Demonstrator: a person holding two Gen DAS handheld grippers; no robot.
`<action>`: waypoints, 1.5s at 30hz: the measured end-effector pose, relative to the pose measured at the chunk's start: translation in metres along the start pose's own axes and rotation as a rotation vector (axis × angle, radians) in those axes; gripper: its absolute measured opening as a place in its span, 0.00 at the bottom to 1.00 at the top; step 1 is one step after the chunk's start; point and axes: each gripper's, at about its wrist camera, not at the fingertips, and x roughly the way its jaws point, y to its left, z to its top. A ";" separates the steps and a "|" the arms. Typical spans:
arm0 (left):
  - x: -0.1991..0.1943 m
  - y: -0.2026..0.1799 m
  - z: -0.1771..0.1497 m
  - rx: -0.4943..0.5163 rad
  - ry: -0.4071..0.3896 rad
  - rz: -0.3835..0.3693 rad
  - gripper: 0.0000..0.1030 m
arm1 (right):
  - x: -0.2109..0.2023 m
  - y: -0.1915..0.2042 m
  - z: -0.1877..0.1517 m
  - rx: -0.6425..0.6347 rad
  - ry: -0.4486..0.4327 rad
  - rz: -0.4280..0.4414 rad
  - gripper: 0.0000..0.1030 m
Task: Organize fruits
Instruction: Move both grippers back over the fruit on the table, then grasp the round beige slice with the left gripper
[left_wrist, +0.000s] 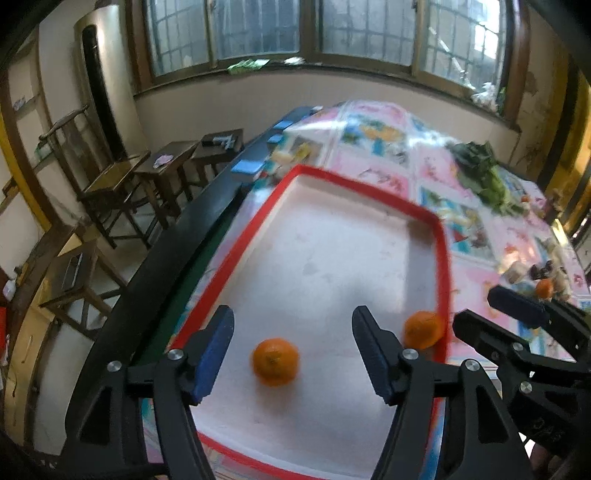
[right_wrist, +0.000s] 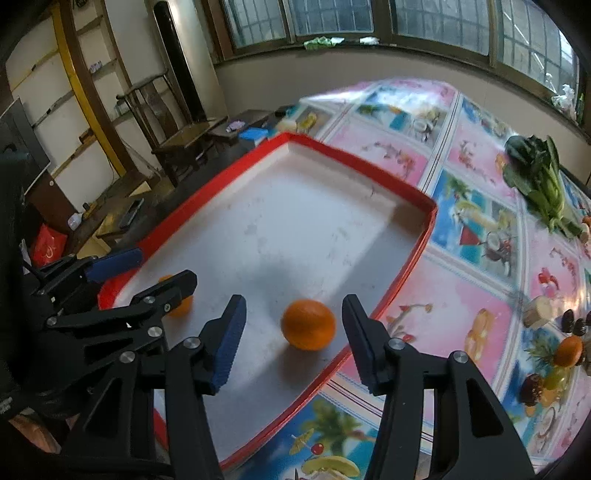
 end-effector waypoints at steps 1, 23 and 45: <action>-0.002 -0.007 0.001 0.009 -0.003 -0.015 0.65 | -0.007 -0.003 -0.001 0.014 -0.018 -0.001 0.54; 0.052 -0.211 0.025 0.335 0.120 -0.254 0.65 | -0.090 -0.183 -0.098 0.365 -0.042 -0.215 0.54; 0.095 -0.261 0.036 0.442 0.158 -0.344 0.65 | -0.043 -0.191 -0.085 0.268 0.035 -0.165 0.29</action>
